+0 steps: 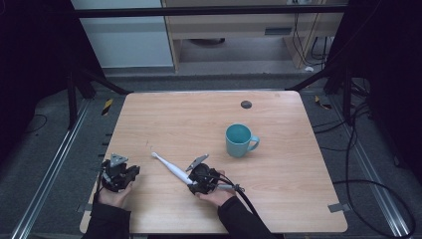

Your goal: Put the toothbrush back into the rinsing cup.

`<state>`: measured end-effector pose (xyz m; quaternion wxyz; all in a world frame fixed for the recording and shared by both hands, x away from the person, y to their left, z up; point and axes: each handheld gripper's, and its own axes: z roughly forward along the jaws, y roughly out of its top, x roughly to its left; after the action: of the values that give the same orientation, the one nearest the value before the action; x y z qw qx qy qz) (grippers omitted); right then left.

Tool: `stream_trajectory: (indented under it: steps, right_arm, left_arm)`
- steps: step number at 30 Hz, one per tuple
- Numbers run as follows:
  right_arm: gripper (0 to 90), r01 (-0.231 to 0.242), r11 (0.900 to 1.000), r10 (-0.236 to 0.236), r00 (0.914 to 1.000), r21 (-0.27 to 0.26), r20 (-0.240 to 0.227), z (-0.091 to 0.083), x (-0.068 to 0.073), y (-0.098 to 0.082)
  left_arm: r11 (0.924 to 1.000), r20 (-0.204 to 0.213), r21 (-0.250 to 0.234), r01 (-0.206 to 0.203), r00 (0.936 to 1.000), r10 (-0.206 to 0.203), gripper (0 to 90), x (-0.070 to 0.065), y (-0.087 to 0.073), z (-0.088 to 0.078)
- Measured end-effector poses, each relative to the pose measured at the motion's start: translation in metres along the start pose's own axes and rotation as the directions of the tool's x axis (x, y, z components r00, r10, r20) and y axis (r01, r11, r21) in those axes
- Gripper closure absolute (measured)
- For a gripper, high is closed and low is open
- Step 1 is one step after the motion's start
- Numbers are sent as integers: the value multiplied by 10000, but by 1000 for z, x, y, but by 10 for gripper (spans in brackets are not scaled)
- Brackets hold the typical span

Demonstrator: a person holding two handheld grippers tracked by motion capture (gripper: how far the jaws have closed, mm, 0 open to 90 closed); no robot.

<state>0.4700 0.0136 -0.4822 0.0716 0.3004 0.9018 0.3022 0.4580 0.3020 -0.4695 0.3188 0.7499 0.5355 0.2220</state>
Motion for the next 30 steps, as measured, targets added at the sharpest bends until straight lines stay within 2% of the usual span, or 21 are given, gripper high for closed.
stream_trajectory:
  steps: [5, 8, 13, 17, 25, 30]
  right_arm:
    - [654, 15, 10000, -16, 9999, 65, 112, 2, 1, -1]
    - [658, -145, 9999, 145, 9999, 33, 87, 2, 0, -1]
    - [660, -386, 9992, 387, 9992, 85, -67, 1, -1, -2]
    - [661, -376, 9993, 375, 9992, -62, -158, -3, -3, -5]
    - [661, -121, 9998, 126, 9996, 178, -240, -22, -10, -23]
    - [660, -341, 9993, 349, 9983, 167, -474, -34, -19, -39]
  left_arm:
    - [10000, 16, 11, 9, 10000, -9, 810, 0, 0, 0]
    - [10000, 5, 24, -5, 10000, 5, 811, 0, 0, 0]
    - [10000, -2, -25, 44, 10000, -44, 814, 0, 0, 0]
    - [10000, -12, -39, 56, 10000, -56, 817, 0, 0, 0]
    - [10000, -36, -39, 18, 10000, -18, 820, 0, 0, -1]
    - [10000, -56, -63, 9, 10000, -9, 821, -1, 1, -1]
